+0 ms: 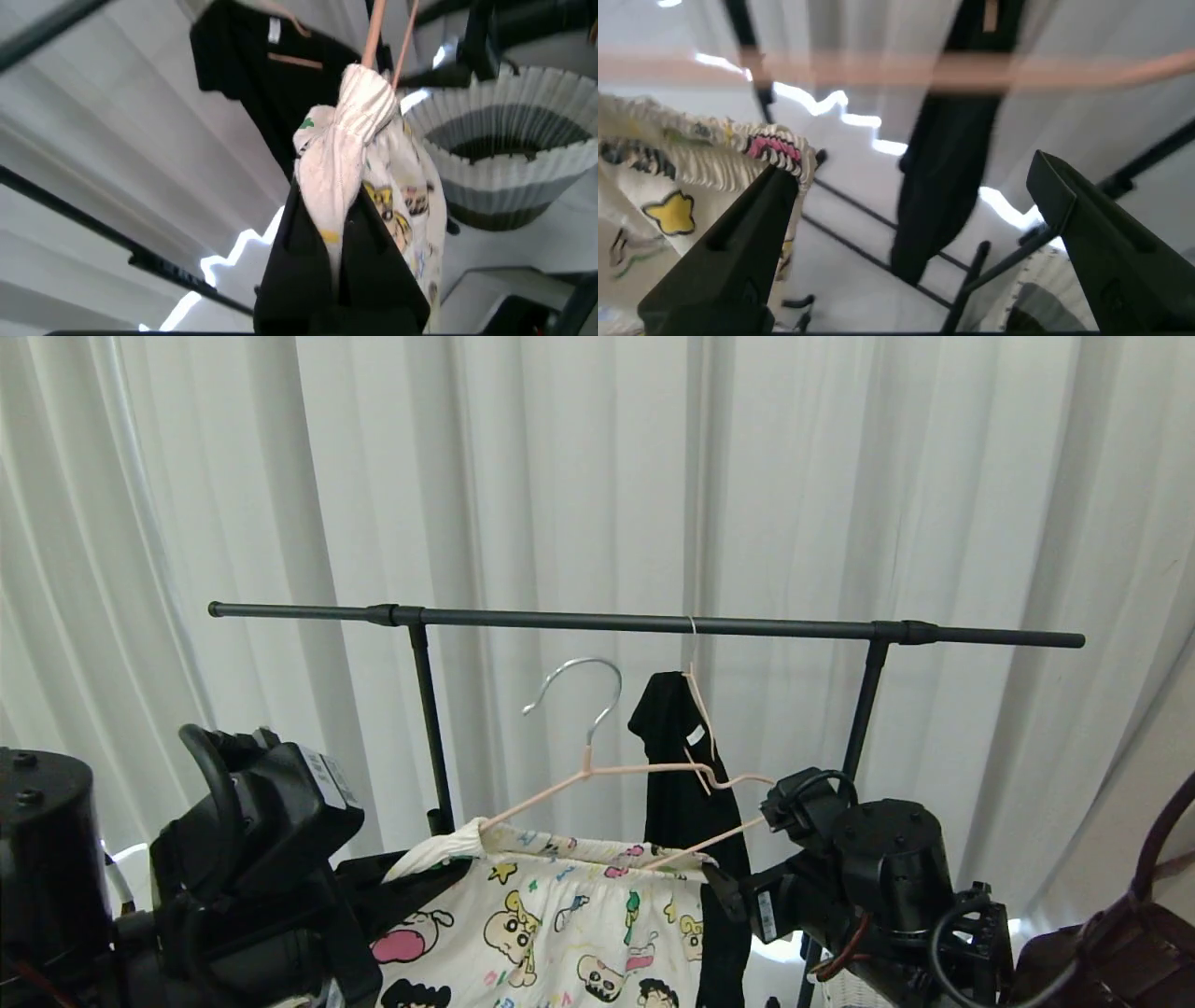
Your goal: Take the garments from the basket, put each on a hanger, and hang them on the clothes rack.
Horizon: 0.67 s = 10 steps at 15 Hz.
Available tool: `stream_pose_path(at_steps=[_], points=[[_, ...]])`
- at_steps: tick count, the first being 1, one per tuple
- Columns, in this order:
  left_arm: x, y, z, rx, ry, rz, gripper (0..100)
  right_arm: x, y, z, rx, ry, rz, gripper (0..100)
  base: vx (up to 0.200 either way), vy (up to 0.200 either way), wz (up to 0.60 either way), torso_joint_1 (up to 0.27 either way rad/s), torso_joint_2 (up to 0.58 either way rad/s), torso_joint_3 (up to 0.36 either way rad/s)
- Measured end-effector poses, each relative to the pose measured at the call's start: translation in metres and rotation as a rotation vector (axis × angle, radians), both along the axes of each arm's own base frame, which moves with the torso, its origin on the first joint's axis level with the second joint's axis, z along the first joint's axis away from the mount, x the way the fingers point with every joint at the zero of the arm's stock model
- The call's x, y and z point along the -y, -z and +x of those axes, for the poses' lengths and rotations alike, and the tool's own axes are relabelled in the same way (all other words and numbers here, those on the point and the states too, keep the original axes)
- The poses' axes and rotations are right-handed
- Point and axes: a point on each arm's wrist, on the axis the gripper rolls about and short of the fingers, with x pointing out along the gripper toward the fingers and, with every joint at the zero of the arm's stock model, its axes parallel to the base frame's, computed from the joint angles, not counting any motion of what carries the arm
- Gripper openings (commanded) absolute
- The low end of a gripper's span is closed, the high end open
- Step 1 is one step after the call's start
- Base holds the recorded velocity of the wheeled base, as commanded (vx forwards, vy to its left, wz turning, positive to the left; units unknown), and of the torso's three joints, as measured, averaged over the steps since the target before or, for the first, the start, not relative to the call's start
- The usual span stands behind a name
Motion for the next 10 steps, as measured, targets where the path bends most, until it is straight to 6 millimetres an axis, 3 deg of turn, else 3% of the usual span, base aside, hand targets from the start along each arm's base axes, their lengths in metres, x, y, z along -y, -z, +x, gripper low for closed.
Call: stream_pose_path(at_steps=[4, 10], points=[[-0.005, 0.015, 0.004, -0.043, -0.076, 0.051, 0, 0.024, -0.002, 0.012, 0.008, 0.076, -0.021, 100, 0.000, 0.000, 0.00, 0.000, 0.00, 0.000], [-0.011, 0.032, 0.000, -0.061, -0.068, 0.130, 0, 0.033, -0.008, 0.015, 0.018, 0.107, -0.011, 100, 0.000, 0.000, 0.00, 0.000, 0.00, 0.000]])
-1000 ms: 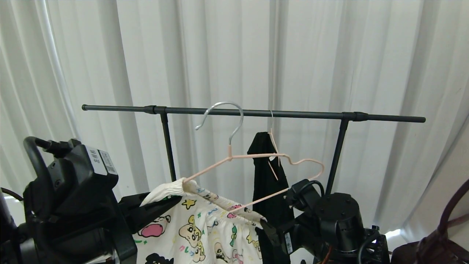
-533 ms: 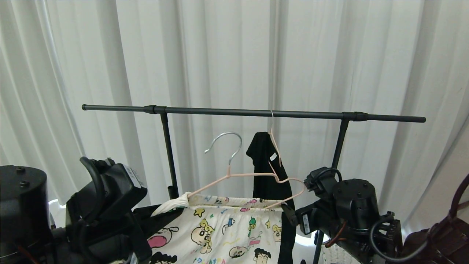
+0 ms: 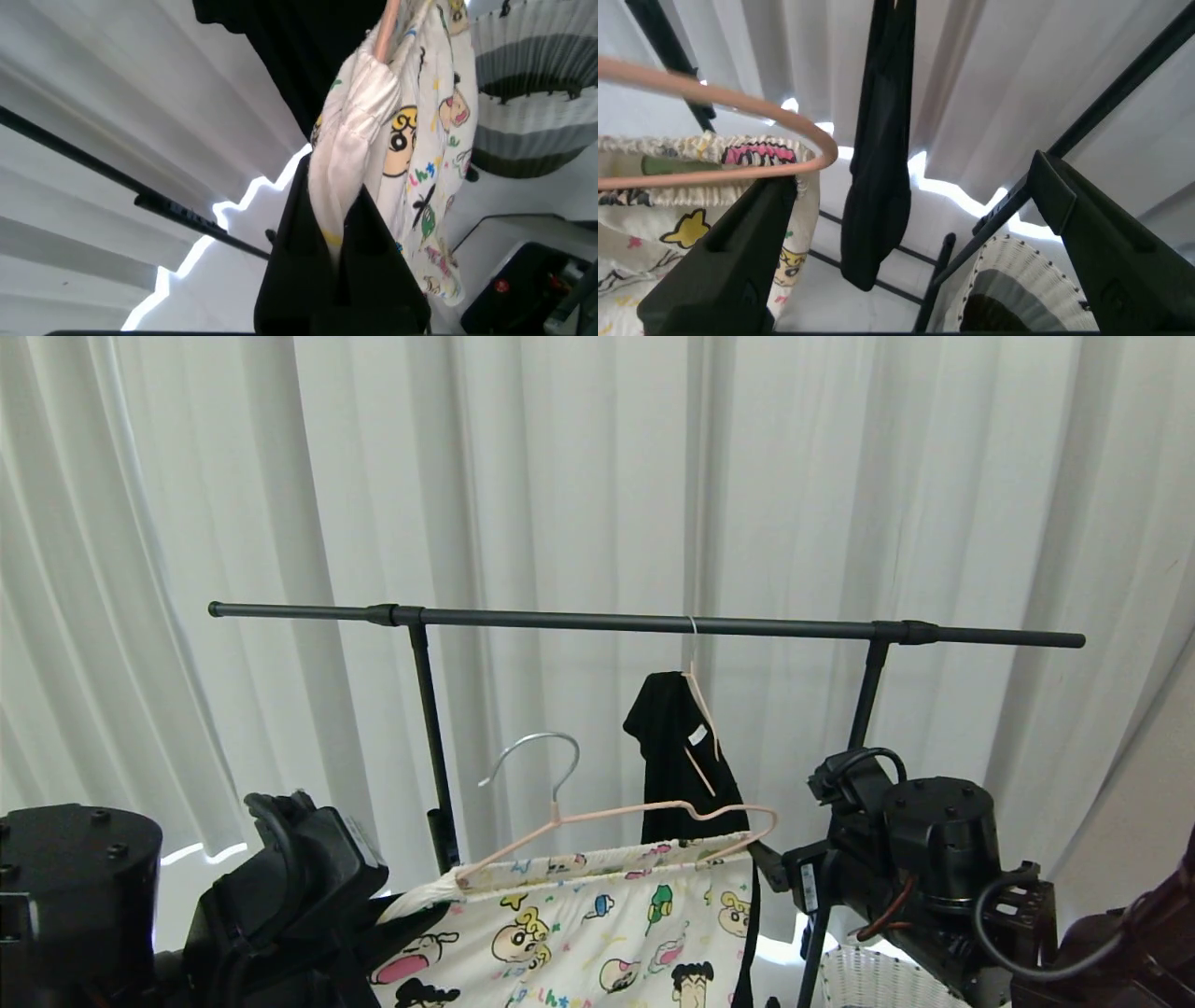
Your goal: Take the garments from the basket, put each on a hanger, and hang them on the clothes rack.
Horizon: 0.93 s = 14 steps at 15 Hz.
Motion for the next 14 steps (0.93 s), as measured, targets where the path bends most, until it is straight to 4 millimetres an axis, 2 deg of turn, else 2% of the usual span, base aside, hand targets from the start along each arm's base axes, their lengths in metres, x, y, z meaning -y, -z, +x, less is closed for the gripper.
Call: stream_pose_path(at_steps=[14], points=[[-0.011, 0.001, 0.000, 0.004, -0.060, 0.001, 0, 0.012, -0.004, 0.000, 0.005, 0.033, 0.002, 100, 0.000, 0.000, 0.00, 0.000, 0.00, 0.000]])
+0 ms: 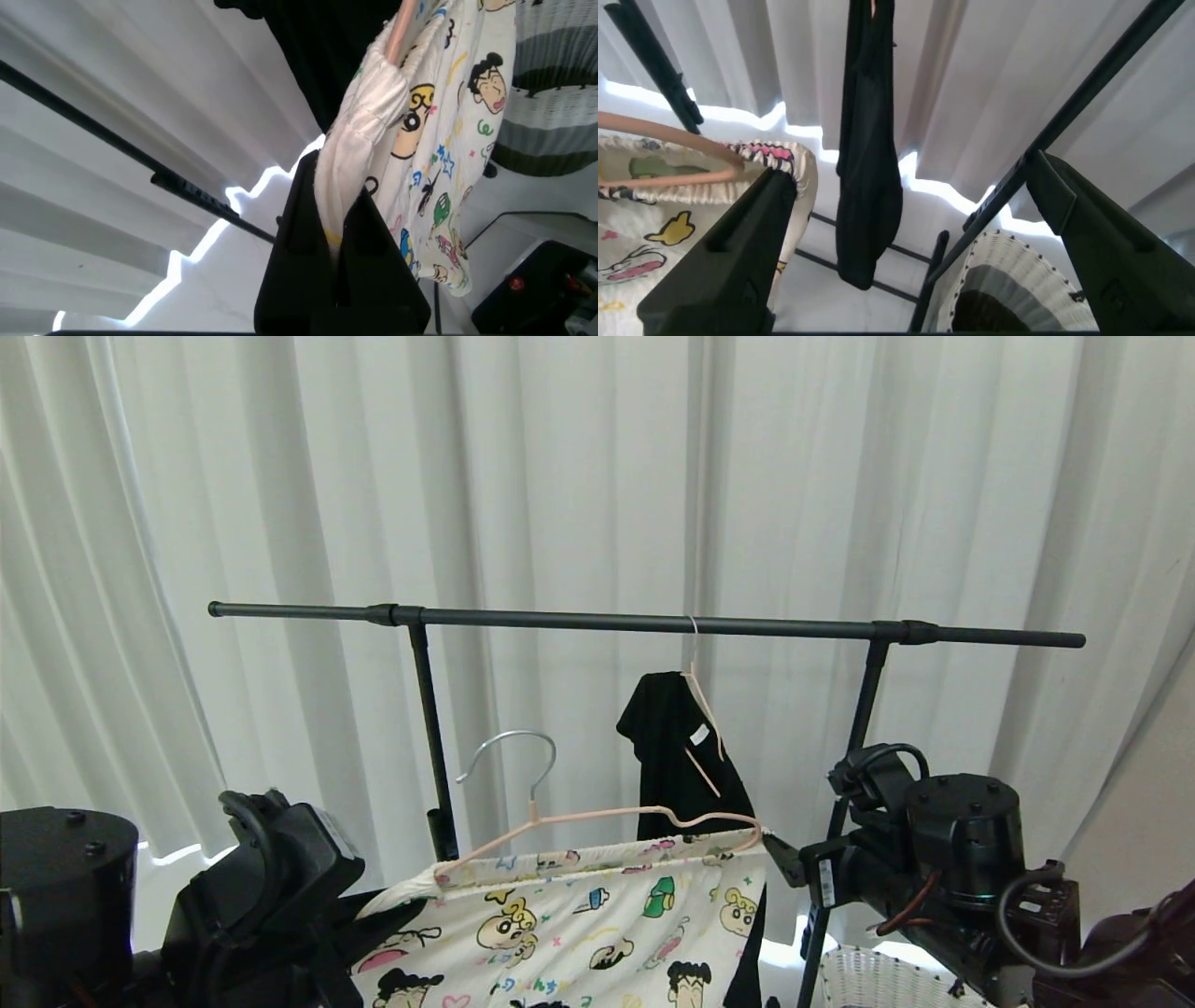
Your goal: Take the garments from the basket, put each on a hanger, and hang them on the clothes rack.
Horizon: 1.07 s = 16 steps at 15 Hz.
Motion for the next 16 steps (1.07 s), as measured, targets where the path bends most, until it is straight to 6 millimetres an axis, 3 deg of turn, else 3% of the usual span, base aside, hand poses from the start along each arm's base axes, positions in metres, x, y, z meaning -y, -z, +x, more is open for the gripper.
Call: stream_pose_path(at_steps=[8, 13, 16], points=[[0.003, 0.006, 0.009, 0.003, 0.033, 0.089, 0, 0.007, -0.015, 0.000, 0.049, -0.022, 0.000, 100, 0.000, 0.000, 0.00, 0.000, 0.00, 0.000], [0.010, 0.010, 0.024, -0.018, 0.012, 0.136, 0, 0.010, -0.035, -0.008, 0.126, -0.166, -0.024, 100, 0.000, 0.000, 0.00, 0.000, 0.00, 0.000], [0.018, 0.002, 0.040, -0.007, -0.072, 0.122, 0, 0.004, -0.049, -0.023, 0.182, -0.297, -0.032, 100, 0.000, 0.000, 0.00, 0.000, 0.00, 0.000]])
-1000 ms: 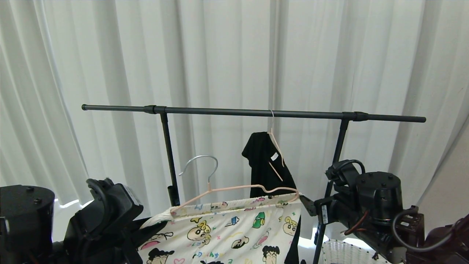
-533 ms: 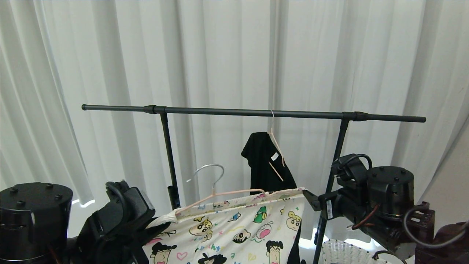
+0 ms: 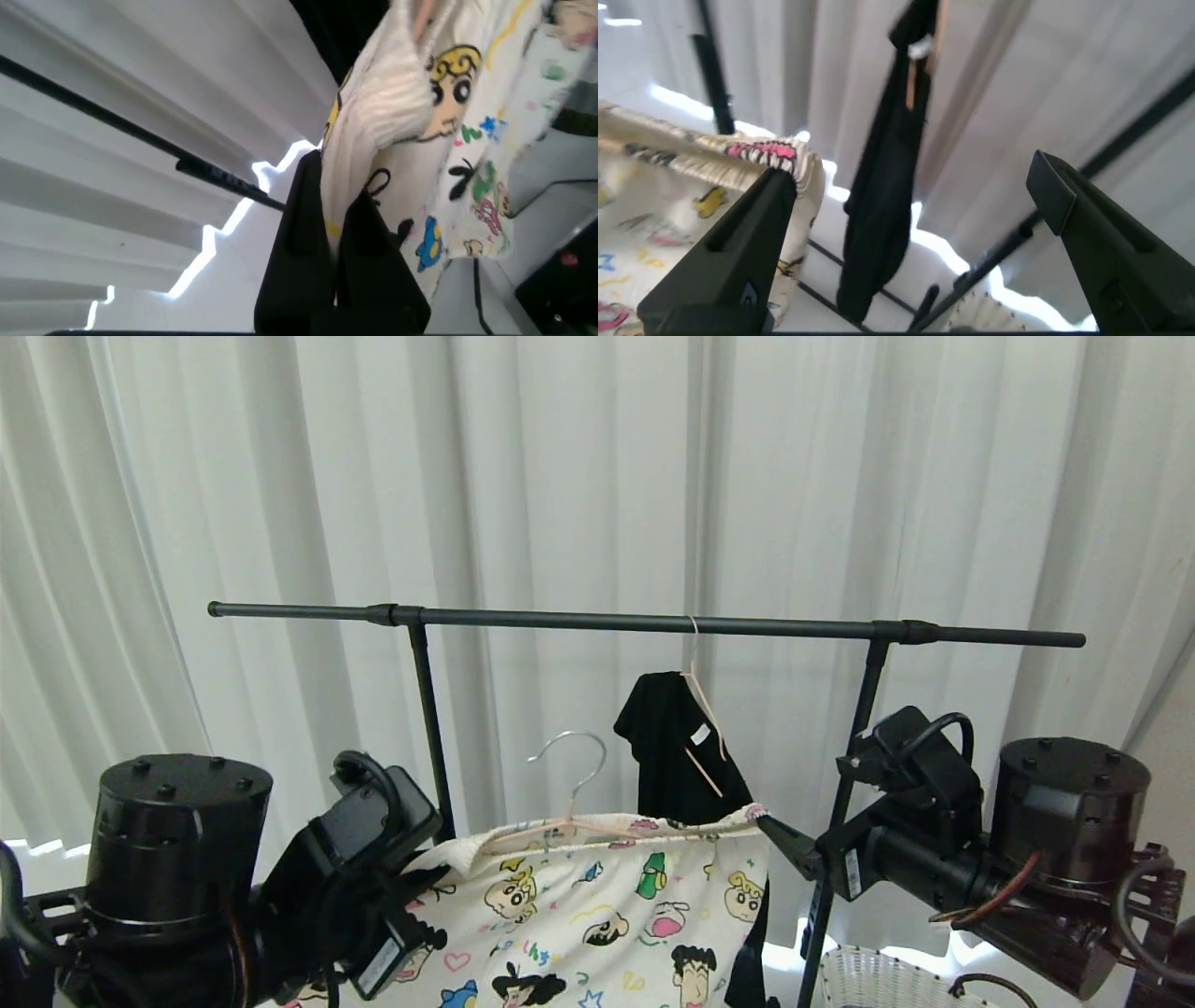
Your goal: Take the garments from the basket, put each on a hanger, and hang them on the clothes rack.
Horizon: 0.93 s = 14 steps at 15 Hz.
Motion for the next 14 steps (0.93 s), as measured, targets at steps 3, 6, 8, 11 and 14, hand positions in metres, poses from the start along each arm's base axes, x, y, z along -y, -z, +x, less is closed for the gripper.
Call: stream_pose_path(at_steps=[3, 6, 8, 11, 14], points=[[0.015, -0.011, 0.010, 0.007, -0.090, -0.083, 0, -0.009, -0.007, -0.014, 0.037, -0.109, -0.010, 100, 0.000, 0.000, 0.00, 0.000, 0.00, 0.000], [0.024, -0.010, 0.010, -0.003, -0.087, -0.093, 0, -0.020, -0.013, -0.028, 0.082, -0.211, -0.030, 100, 0.000, 0.000, 0.00, 0.000, 0.00, 0.000], [0.028, -0.011, 0.008, -0.001, -0.074, -0.111, 0, -0.022, -0.014, -0.035, 0.084, -0.245, -0.034, 100, 0.000, 0.000, 0.00, 0.000, 0.00, 0.000], [0.038, -0.009, -0.003, 0.000, -0.028, -0.166, 0, -0.023, -0.013, -0.039, 0.084, -0.295, -0.067, 100, 0.000, 0.000, 0.00, 0.000, 0.00, 0.000], [0.041, -0.007, -0.015, 0.046, 0.028, -0.210, 0, -0.020, -0.013, -0.043, 0.041, -0.392, -0.127, 100, 0.000, 0.000, 0.00, 0.000, 0.00, 0.000]])
